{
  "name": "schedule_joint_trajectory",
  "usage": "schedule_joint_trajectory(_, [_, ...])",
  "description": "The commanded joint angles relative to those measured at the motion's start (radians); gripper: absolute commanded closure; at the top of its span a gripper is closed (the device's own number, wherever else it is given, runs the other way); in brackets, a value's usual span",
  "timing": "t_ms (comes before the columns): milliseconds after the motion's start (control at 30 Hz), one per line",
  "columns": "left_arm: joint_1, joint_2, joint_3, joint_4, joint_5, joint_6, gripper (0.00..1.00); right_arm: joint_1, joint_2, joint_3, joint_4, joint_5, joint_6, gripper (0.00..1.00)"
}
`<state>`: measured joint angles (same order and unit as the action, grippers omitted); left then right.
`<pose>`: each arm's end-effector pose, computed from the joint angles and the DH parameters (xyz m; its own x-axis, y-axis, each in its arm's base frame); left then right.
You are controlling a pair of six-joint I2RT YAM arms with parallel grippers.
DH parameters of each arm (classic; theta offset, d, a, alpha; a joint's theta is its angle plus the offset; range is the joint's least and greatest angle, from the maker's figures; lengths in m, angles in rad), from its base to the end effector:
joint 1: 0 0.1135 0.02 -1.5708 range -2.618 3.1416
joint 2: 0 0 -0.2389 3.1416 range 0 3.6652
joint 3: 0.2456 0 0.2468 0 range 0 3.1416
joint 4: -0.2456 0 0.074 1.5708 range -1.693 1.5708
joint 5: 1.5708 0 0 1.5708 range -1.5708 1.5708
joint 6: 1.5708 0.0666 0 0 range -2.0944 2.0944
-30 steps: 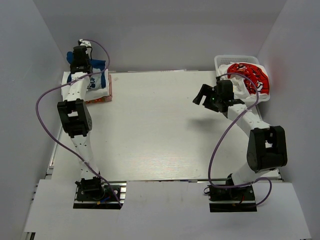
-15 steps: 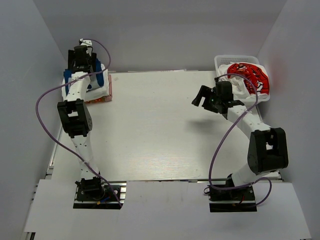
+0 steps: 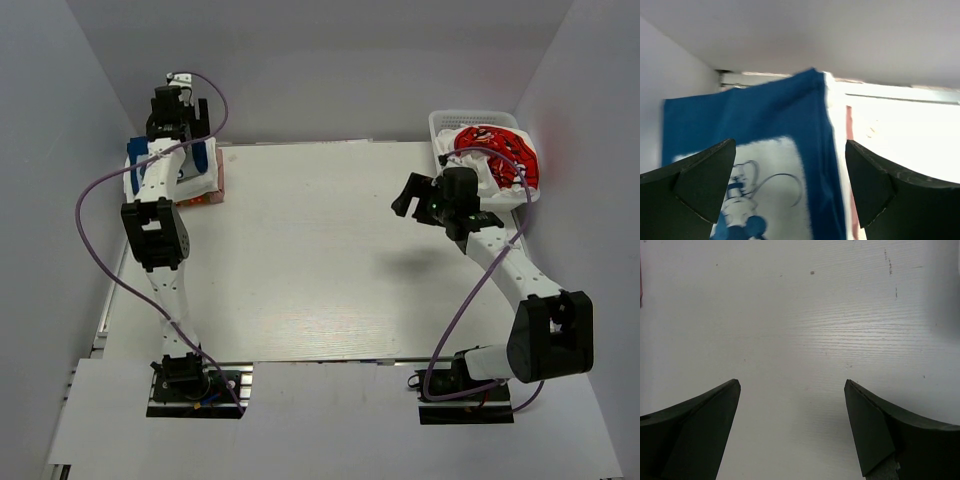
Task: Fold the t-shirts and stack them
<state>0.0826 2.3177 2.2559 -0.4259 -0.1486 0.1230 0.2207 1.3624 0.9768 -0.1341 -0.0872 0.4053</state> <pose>0.5458 0.0551 0.2684 -0.4895 0.0812 -0.8682 -0.1530 0.9722 0.1772 0.3273 0.0794 0.2431 -0.5604 0.2768 -0.7806 -0.0771 0.9209 0.3820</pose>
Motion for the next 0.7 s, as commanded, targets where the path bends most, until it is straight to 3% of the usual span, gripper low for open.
schedule_joint_trajectory(0, [-0.003, 0.008, -0.027, 0.012, 0.131, -0.029, 0.0, -0.004, -0.022, -0.012, -0.015, 0.049, -0.031, 0.1])
schedule_joint_trajectory(233, [-0.044, 0.054, -0.073, 0.084, 0.383, -0.02, 0.0, -0.003, 0.041, 0.01, -0.021, 0.047, -0.02, 0.1])
schedule_joint_trajectory(433, [-0.066, 0.143, -0.059, 0.075, 0.37, -0.039, 0.01, -0.003, 0.07, 0.019, -0.033, 0.041, -0.013, 0.1])
schedule_joint_trajectory(667, [-0.066, 0.143, -0.099, 0.075, 0.371, -0.06, 0.04, -0.003, 0.053, 0.014, -0.036, 0.052, -0.028, 0.1])
